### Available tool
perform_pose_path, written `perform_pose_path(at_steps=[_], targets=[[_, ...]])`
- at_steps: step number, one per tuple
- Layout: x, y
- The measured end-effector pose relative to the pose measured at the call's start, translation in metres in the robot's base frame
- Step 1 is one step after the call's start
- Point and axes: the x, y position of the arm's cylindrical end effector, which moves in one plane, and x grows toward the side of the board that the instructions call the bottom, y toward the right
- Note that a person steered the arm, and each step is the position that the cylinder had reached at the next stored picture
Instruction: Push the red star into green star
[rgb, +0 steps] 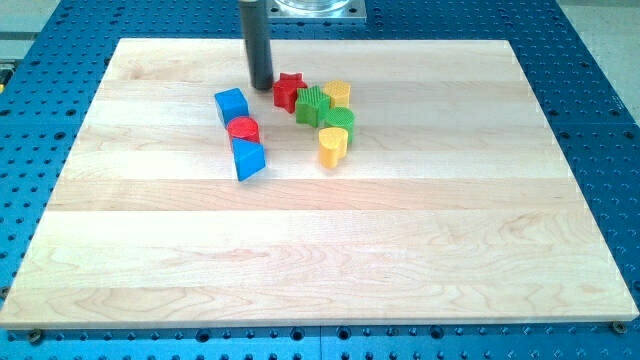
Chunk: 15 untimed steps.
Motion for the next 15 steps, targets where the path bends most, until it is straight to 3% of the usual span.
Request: perform_pose_path(at_steps=[1,2,4,5,6,8,12,13,14,15], targets=[[0.019,0.039],[0.048,0.039],[0.065,0.033],[0.056,0.005],[0.037,0.021],[0.078,0.013],[0.085,0.015],[0.046,0.059],[0.081,0.087],[0.098,0.069]])
